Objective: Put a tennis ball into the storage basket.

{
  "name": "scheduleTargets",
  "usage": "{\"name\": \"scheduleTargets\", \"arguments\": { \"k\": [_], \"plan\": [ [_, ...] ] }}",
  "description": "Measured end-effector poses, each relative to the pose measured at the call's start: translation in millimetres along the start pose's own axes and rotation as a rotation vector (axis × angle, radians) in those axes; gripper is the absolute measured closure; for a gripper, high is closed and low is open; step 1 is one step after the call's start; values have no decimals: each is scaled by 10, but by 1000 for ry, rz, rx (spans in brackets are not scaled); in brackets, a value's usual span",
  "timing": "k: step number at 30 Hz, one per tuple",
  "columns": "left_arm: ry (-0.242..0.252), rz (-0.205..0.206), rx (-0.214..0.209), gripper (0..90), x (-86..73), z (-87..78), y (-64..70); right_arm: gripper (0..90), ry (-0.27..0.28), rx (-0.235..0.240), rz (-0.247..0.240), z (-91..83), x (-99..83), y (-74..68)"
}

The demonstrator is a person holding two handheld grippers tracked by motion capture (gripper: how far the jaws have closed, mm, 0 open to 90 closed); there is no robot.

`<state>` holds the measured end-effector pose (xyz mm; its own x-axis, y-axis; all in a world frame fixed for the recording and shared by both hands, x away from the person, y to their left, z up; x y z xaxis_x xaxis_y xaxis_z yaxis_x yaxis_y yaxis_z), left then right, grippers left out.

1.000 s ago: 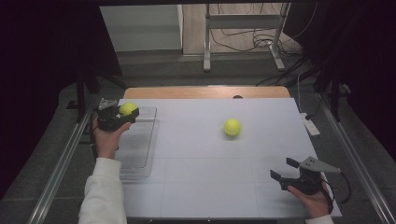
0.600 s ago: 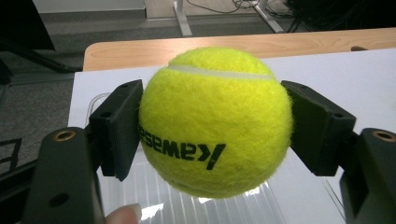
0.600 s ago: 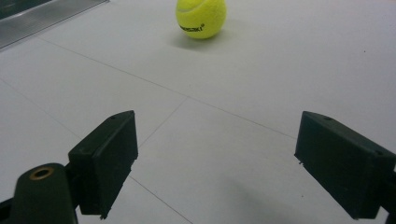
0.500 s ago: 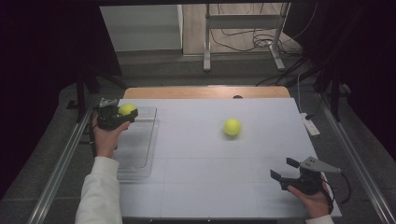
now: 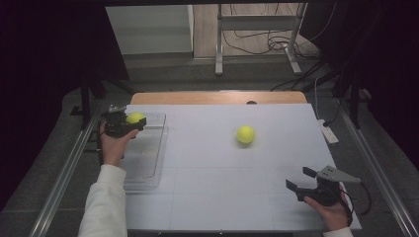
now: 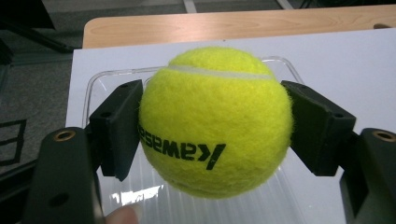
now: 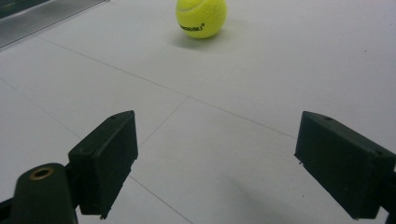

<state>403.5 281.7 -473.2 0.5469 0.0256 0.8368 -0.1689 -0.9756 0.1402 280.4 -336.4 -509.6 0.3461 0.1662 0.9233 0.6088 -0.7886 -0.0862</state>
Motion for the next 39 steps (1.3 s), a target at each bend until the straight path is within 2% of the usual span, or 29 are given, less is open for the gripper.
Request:
{"name": "scheduleTargets", "arguments": {
  "k": [18, 39],
  "plan": [
    [-69, -6, 21, 264, -57, 128, -55, 135, -3, 1, -1, 9, 0, -2],
    [-160, 18, 58, 263, -139, 297, -99, 135, 0, 0, 1, 3, 0, 3]
  ]
}}
Point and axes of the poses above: each handheld gripper's, and its own axes: z roughly forward along the jaws, x roughly out of its top, y roughly to its right, the point moved 1 cm from there along z, roughly forward along the jaws, and after that the axes turned 7 degrees about y, right-handed, at the moved point
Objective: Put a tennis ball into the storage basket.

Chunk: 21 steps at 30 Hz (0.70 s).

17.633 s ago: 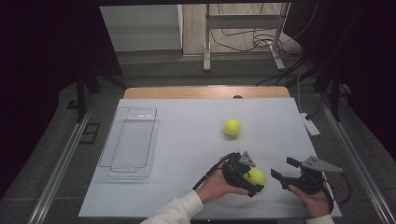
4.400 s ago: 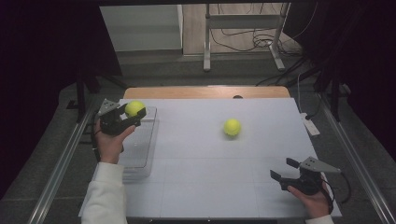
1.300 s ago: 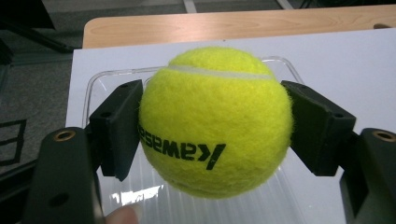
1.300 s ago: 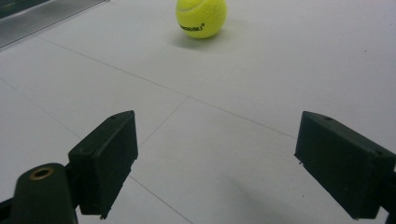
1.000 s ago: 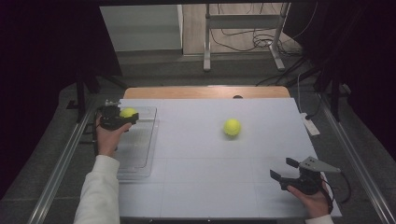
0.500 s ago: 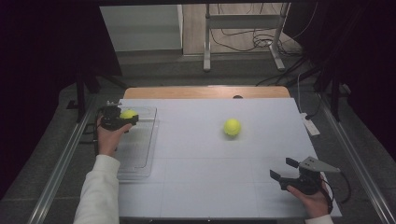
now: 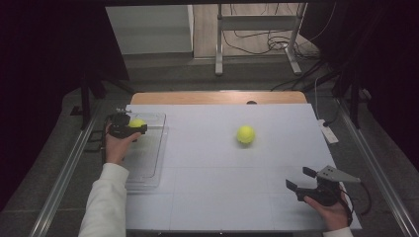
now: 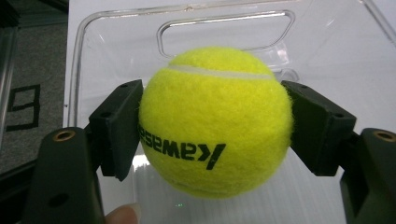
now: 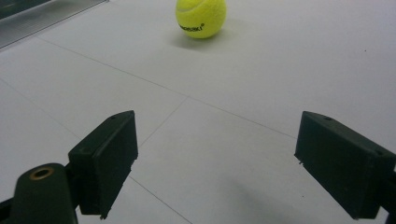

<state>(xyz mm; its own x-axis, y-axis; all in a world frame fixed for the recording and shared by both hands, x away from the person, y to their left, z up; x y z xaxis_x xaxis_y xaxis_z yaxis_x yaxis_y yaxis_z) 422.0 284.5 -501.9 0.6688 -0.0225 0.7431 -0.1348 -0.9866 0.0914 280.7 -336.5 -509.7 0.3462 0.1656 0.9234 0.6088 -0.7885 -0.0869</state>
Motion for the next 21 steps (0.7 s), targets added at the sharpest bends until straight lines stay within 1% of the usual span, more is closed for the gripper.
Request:
{"name": "scheduleTargets", "arguments": {
  "k": [3, 4, 6, 8, 9, 10, 16, 21],
  "plan": [
    [-6, -3, 5, 263, -9, 24, -6, 135, 0, 0, 0, 0, 0, 0],
    [-11, 4, 5, 263, -12, 30, -14, 135, 1, -1, 0, -2, 0, 2],
    [-19, 2, 9, 262, -23, 58, -17, 135, 1, -1, 0, -5, 0, 4],
    [-27, 7, 8, 262, -25, 71, -8, 135, 2, -2, 0, -8, 0, 5],
    [-28, 3, 8, 262, -26, 80, 4, 135, 2, -2, 1, -9, 0, 6],
    [-34, 16, 11, 262, -26, 85, 2, 135, 2, -3, 1, -11, 0, 7],
    [-47, 25, 19, 262, -32, 110, 16, 135, 2, -2, 1, -12, 0, 8],
    [-65, 53, 33, 260, -40, 137, 36, 135, 2, -3, 0, -11, 1, 7]
  ]
}}
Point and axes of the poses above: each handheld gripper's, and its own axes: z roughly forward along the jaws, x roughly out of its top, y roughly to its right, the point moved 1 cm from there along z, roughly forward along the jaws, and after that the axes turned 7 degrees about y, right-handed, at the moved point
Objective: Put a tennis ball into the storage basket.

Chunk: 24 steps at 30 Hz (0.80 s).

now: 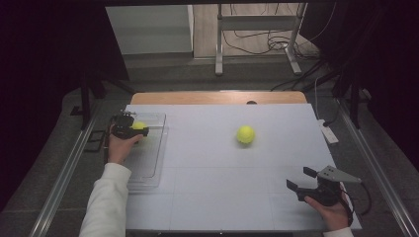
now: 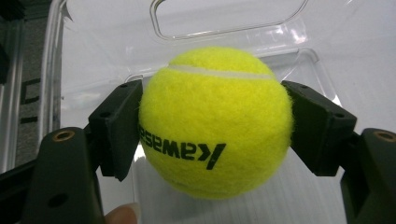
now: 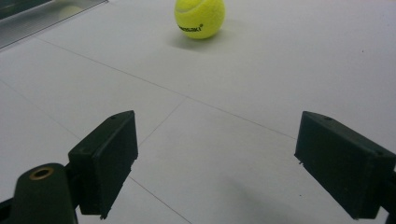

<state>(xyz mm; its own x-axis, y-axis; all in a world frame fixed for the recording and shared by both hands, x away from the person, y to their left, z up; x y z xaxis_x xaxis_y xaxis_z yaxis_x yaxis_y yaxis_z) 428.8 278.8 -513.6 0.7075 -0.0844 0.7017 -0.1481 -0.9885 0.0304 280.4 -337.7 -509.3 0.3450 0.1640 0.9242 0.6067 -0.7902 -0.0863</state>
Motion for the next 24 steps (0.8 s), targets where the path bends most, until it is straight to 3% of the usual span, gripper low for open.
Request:
{"name": "scheduleTargets", "arguments": {
  "k": [7, 16, 20, 24],
  "plan": [
    [-15, 27, 36, 250, -7, 35, 34, 135, 0, 0, 0, -1, 0, 3],
    [24, 15, 19, 187, 13, -13, 40, 135, 1, 1, 0, -3, 1, 1],
    [73, 8, -20, 169, 37, -97, 53, 135, 0, 1, 0, 1, 1, 2],
    [126, 23, -28, 161, 57, -198, 96, 135, 0, 1, 1, 4, 1, 1]
  ]
}}
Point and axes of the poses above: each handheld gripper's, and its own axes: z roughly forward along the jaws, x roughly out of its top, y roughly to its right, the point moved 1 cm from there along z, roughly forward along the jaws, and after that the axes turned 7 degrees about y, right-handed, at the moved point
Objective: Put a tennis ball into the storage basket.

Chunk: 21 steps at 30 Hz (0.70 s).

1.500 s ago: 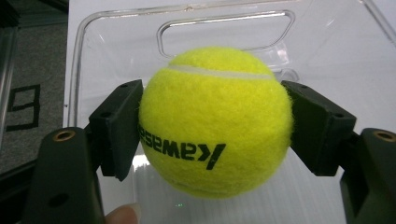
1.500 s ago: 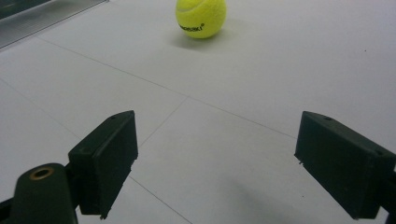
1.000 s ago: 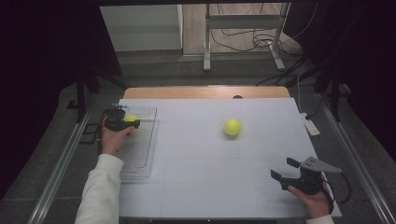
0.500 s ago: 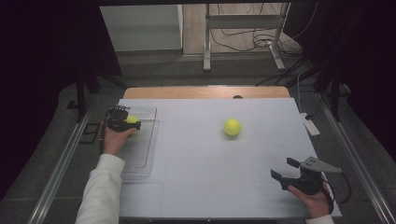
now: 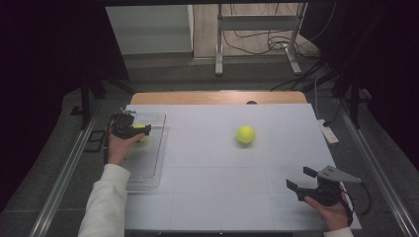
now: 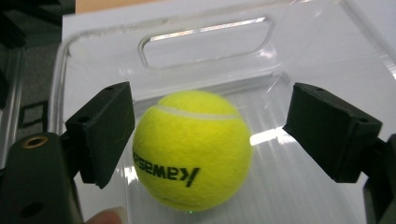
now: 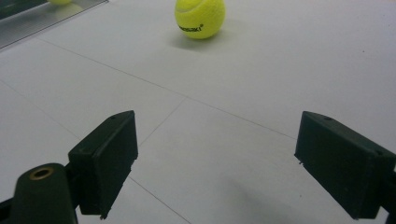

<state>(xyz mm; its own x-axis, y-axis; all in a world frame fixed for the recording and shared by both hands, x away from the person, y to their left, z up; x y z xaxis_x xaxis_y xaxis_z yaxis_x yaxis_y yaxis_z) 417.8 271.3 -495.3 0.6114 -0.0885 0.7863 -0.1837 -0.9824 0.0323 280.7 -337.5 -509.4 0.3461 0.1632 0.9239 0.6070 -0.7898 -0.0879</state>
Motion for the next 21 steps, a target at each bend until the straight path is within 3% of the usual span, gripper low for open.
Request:
{"name": "scheduleTargets", "arguments": {
  "k": [6, 9, 17, 21],
  "plan": [
    [68, 4, -65, 154, 20, -157, 83, 135, 3, 3, 3, 20, 2, 11],
    [110, -17, -123, 152, 18, -268, 123, 135, 1, 6, 10, 28, 3, 13],
    [160, -36, -206, 149, -9, -426, 225, 135, 8, 10, 19, 39, 12, 22],
    [182, -24, -237, 147, -14, -503, 285, 135, 6, 6, 25, 56, 12, 24]
  ]
}}
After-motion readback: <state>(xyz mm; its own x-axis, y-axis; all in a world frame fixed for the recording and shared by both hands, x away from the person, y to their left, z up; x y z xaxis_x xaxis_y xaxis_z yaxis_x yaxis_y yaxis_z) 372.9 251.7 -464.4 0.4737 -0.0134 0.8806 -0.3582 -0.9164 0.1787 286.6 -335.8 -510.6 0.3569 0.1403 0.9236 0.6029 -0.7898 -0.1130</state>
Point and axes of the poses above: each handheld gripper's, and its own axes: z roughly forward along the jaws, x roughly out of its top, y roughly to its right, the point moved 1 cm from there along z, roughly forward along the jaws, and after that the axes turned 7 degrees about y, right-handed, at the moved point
